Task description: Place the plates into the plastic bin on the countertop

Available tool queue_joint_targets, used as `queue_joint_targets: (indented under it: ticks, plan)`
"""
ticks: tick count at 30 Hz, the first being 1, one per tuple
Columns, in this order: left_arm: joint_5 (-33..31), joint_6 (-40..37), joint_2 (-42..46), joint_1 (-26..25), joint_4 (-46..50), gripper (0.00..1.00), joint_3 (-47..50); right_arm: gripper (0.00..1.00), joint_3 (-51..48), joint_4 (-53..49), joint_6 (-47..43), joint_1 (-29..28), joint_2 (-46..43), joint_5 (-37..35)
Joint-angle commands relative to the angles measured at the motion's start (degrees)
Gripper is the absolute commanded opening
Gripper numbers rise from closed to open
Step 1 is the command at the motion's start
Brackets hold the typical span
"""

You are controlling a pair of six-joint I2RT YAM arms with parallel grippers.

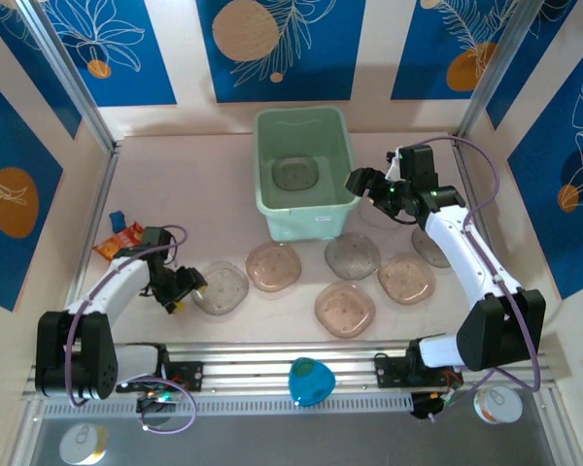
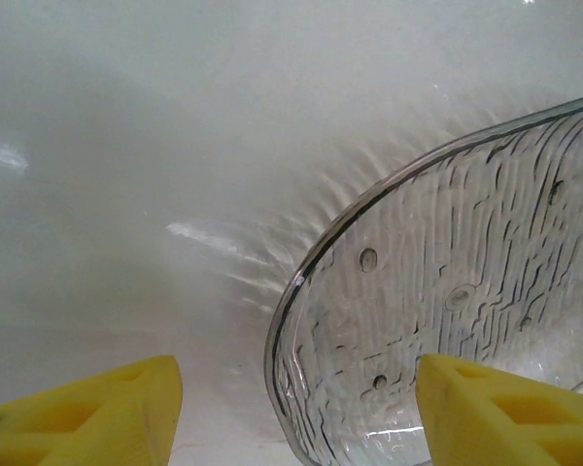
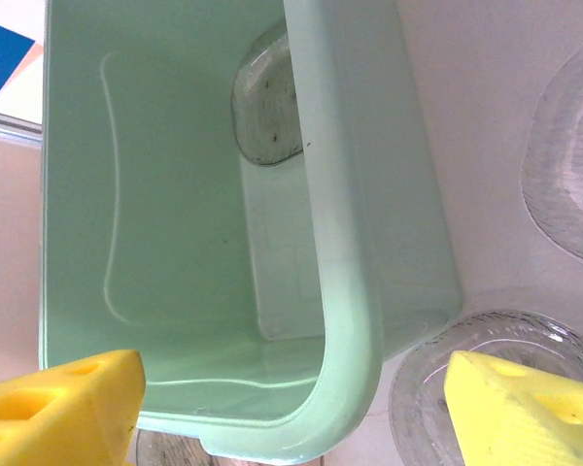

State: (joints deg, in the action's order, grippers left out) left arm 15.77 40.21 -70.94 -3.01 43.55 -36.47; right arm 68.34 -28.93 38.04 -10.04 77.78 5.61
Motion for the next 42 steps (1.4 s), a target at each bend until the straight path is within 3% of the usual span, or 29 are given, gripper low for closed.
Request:
queue_joint_targets:
  ticks: [1,16,31,42]
  plan:
    - [0.9,0.0,-1.0,-1.2,-1.3,0.65,0.7,0.80,-1.5,0.5,0.5,0.2,-1.4,1.3]
    - [-1.0,0.4,-6.0,-4.5,-4.8,0.54,0.6,0.74,-2.7,0.2,1.0,0.2,-2.8,0.0]
    - [-2.0,-1.6,-7.1,-5.0,-5.8,0.24,0.4,0.66,-3.5,-0.7,1.9,0.3,-5.5,-1.3]
    - [-3.5,-1.7,-1.6,-5.0,-5.1,0.06,1.4,0.65,-3.1,-1.5,1.9,-1.5,-7.4,-4.0]
